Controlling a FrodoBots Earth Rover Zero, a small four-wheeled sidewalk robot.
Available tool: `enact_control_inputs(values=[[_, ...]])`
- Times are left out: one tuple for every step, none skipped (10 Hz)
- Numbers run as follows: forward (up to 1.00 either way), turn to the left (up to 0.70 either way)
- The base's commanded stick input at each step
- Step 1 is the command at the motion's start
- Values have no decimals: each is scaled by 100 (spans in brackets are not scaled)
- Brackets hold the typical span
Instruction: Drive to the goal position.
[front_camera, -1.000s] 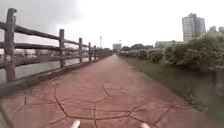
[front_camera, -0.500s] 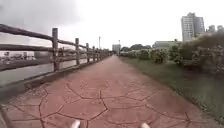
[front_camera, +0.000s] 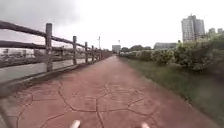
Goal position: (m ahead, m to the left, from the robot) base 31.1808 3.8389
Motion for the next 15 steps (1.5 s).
enact_control_inputs(values=[[70,0],[70,0],[70,0],[70,0],[70,0],[70,0],[70,0],[70,0],[70,0],[70,0],[70,0],[70,0],[70,0],[70,0],[70,0]])
